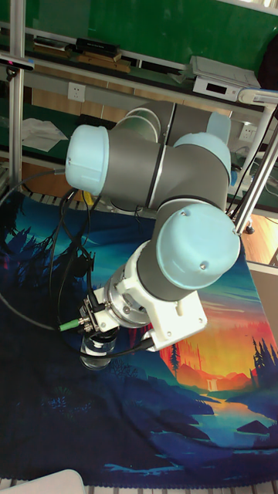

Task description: Screw the lid onto the jar

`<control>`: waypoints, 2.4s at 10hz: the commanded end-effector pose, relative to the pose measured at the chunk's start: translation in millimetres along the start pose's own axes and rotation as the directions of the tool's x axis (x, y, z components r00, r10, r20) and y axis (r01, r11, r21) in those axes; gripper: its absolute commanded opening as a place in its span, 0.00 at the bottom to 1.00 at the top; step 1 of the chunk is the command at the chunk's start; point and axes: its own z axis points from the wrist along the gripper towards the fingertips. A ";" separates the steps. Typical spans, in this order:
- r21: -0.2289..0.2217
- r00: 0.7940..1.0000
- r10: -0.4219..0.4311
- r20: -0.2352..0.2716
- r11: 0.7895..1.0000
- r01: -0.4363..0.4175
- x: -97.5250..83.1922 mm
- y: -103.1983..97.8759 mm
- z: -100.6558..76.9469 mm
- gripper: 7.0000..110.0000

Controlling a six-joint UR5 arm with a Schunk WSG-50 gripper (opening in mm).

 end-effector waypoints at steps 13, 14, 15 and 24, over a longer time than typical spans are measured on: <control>-0.121 0.968 0.239 0.080 0.966 -0.228 -12.6 -5.1 -9.1 0.00; -0.122 0.961 0.257 0.103 0.962 -0.244 -18.5 -7.2 -9.6 0.00; -0.124 0.952 0.280 0.125 0.956 -0.265 -23.9 -9.2 -9.9 0.00; -0.188 0.943 0.311 0.119 0.940 -0.286 -13.1 -5.4 -18.8 0.00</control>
